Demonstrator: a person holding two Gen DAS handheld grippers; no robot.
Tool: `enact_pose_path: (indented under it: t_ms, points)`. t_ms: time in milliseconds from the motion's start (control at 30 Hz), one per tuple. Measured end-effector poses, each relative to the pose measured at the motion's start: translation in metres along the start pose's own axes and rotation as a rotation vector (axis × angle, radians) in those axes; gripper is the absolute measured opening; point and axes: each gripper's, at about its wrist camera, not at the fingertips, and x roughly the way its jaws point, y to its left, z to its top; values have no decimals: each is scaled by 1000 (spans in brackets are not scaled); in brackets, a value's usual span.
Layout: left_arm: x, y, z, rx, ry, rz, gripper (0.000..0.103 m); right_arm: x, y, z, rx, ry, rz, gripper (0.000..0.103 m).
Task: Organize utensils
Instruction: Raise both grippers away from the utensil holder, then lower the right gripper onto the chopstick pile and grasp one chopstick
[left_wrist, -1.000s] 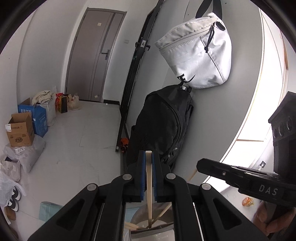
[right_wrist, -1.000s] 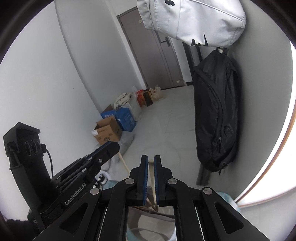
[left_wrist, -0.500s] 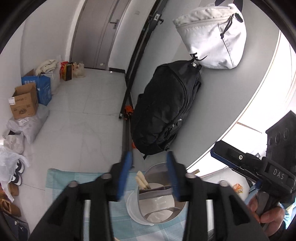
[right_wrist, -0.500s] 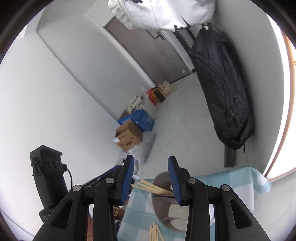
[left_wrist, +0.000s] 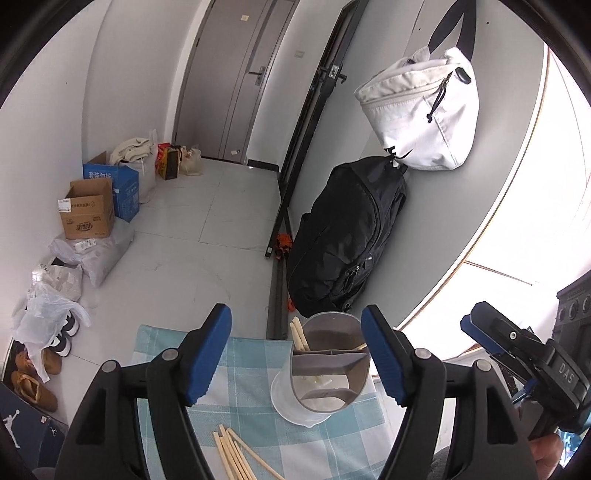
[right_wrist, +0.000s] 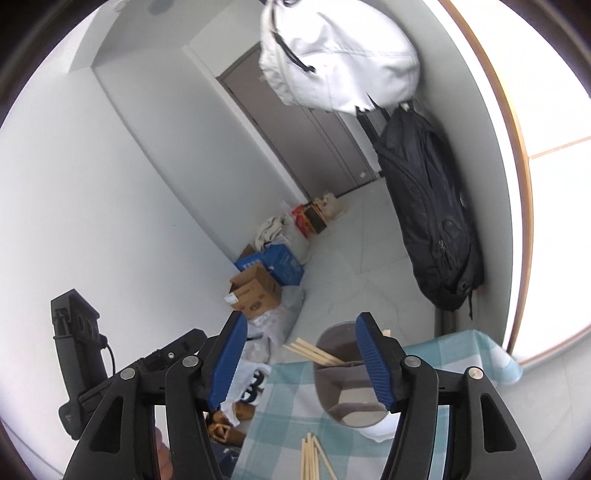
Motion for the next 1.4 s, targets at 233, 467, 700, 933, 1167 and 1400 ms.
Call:
enact_pose_path:
  t_ms: [233, 467, 700, 933, 1167, 1400]
  points:
    - [-33, 0, -11, 1, -51, 16, 82, -30, 36, -17, -127, -52, -4, 72]
    - [-56, -2, -26, 29, -96, 40, 82, -46, 55, -41, -202, -77, -5, 81]
    - [-63, 10, -49, 28, -116, 76, 90, -46, 59, -72, -241, -62, -14, 85]
    - [-54, 25, -74, 31, -122, 116, 90, -35, 59, -102, -288, -34, -36, 88]
    - [-26, 53, -89, -14, -88, 167, 90, -6, 51, -124, -359, 72, -96, 87]
    - [5, 88, -101, -97, -21, 203, 90, 44, 41, -149, -407, 278, -130, 72]
